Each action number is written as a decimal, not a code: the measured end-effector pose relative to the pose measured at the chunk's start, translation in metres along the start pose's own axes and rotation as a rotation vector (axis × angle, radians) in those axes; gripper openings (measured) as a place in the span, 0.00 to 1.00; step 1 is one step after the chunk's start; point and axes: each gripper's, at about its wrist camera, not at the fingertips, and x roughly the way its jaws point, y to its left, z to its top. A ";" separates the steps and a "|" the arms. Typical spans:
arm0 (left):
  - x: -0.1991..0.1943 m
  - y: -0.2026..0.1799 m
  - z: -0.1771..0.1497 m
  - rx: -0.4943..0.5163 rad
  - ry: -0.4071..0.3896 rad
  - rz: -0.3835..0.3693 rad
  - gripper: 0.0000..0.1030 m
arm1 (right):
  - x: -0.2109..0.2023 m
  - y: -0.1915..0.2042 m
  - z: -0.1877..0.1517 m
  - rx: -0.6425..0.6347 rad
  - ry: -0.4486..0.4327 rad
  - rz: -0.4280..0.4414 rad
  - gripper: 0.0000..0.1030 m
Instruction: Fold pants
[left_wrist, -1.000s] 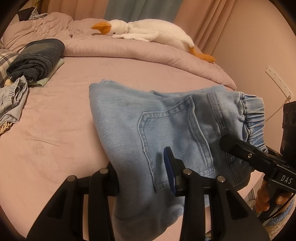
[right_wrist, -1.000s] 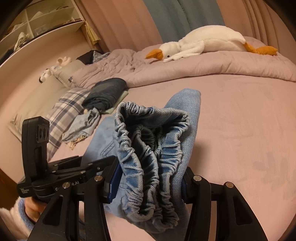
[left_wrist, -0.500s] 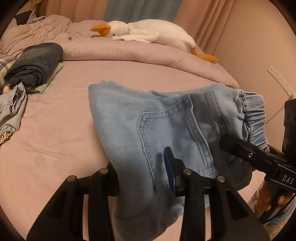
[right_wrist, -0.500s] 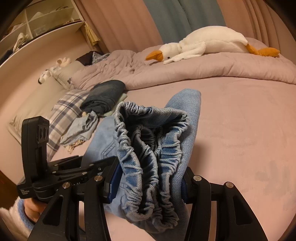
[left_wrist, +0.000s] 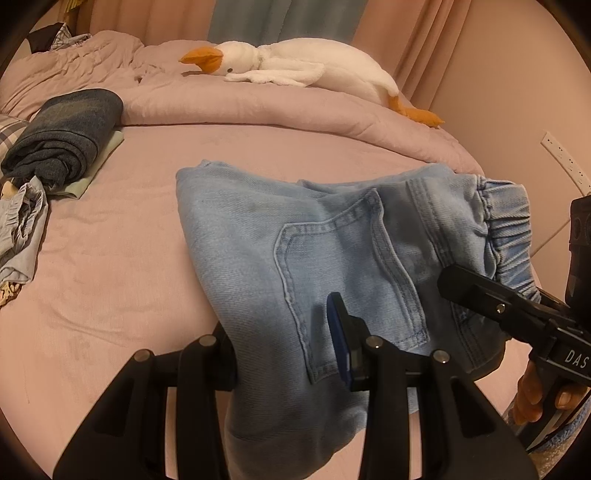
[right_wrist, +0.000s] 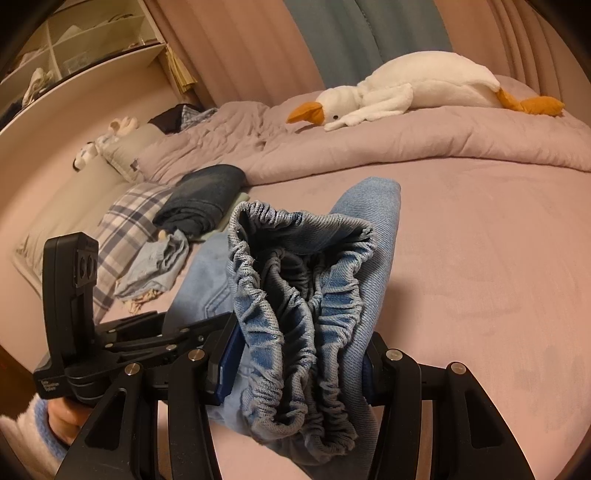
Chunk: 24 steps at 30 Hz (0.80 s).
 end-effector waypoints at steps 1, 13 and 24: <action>0.001 0.001 0.001 0.001 -0.001 0.001 0.36 | 0.001 0.000 0.001 0.000 -0.001 0.000 0.52; 0.012 0.008 0.011 0.004 0.003 0.013 0.36 | 0.010 -0.001 0.004 0.007 0.001 0.001 0.52; 0.028 0.014 0.022 0.012 0.013 0.027 0.36 | 0.023 -0.003 0.007 0.020 0.004 -0.001 0.52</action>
